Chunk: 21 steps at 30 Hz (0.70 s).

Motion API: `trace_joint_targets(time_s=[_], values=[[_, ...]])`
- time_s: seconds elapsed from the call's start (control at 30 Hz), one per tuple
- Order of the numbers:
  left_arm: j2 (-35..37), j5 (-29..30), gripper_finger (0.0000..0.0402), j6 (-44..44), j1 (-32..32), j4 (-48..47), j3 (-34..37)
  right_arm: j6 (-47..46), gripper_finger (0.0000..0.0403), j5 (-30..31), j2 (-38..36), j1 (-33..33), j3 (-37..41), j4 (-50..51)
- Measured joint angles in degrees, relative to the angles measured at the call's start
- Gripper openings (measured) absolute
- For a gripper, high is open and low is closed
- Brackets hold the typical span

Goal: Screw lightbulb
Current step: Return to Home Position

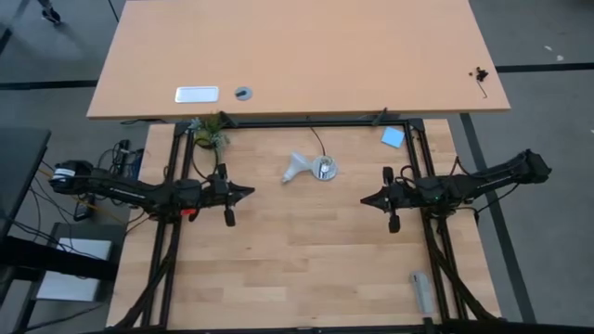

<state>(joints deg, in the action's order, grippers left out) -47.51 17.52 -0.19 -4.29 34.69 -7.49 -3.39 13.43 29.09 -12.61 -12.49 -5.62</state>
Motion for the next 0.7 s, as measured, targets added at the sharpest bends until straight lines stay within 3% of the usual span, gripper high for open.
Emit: trace_joint_targets(time_s=[0.7], values=[[12.3,0.6,0.0001,-0.3,-0.8,-14.0,0.7,0.4,0.0002,5.7,-13.3,-5.4,0.0,9.6]])
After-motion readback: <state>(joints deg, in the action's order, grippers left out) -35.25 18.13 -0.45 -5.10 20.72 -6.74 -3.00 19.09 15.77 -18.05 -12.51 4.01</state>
